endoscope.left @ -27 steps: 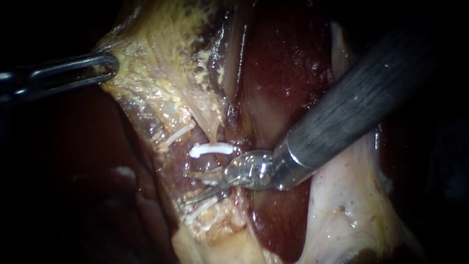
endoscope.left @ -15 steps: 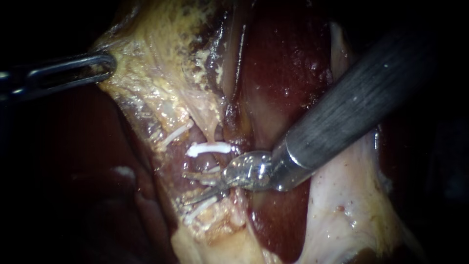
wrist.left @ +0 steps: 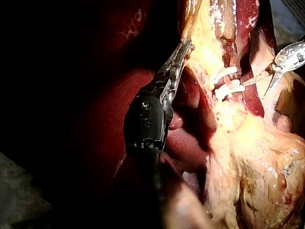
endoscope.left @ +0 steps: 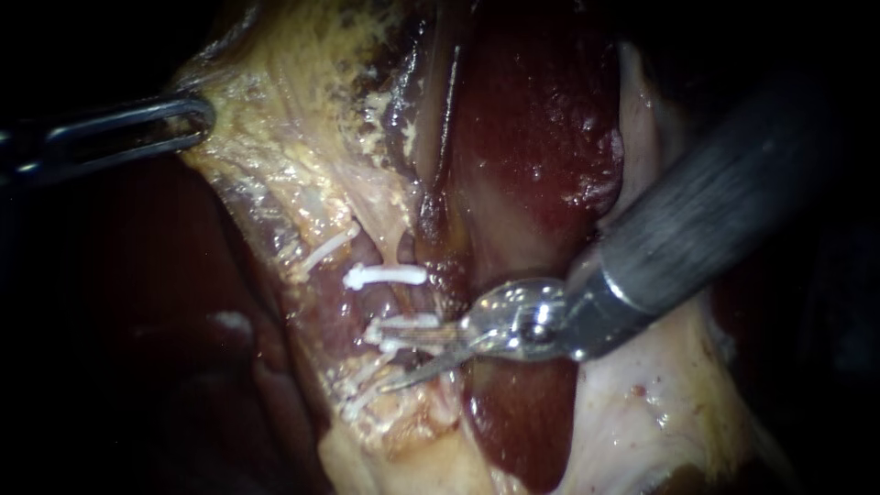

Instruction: Go to the cutting position right tube

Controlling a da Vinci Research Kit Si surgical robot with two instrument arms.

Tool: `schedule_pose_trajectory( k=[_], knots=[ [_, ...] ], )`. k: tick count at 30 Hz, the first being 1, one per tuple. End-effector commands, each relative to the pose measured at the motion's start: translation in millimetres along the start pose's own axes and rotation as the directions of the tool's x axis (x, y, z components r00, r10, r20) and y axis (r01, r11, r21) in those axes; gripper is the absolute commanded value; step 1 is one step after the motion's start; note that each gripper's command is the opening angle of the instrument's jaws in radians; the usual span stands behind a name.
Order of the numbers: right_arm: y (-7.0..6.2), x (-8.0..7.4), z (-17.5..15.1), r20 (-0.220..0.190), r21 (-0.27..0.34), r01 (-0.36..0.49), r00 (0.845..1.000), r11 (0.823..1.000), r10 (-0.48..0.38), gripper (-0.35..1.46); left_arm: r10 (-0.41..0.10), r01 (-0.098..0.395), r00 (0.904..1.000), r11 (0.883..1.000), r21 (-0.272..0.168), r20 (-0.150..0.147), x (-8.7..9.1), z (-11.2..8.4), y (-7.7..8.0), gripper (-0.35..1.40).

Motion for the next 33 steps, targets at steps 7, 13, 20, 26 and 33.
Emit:
schedule_pose_trajectory(
  k=[7,13,20,26,33],
  knots=[
    [2.0,-0.2,-0.5,0.002,-0.044,-0.012,1.0,0.999,0.012,0.88,0.0,0.0,1.0,1.0,-0.001,0.001,0.0,-0.1,-0.1,-0.35],
    [3.5,-0.9,0.0,0.019,-0.068,-0.042,0.999,0.997,0.043,0.89,0.0,0.0,1.0,1.0,-0.002,0.001,0.0,-0.1,-0.2,-0.35],
    [5.1,-1.6,1.1,0.021,-0.081,-0.058,0.998,0.995,0.059,0.89,-0.001,0.001,1.0,1.0,-0.003,0.001,0.0,-0.1,-0.3,-0.35],
    [6.0,-1.4,2.6,0.03,-0.069,-0.065,0.997,0.995,0.067,0.89,-0.001,0.001,1.0,1.0,-0.003,0.001,0.0,-0.1,-0.3,-0.35],
    [6.4,-1.0,4.1,0.022,-0.037,-0.066,0.998,0.997,0.067,0.93,-0.001,0.001,1.0,1.0,-0.003,0.001,0.0,-0.1,-0.4,-0.35]
  ],
)
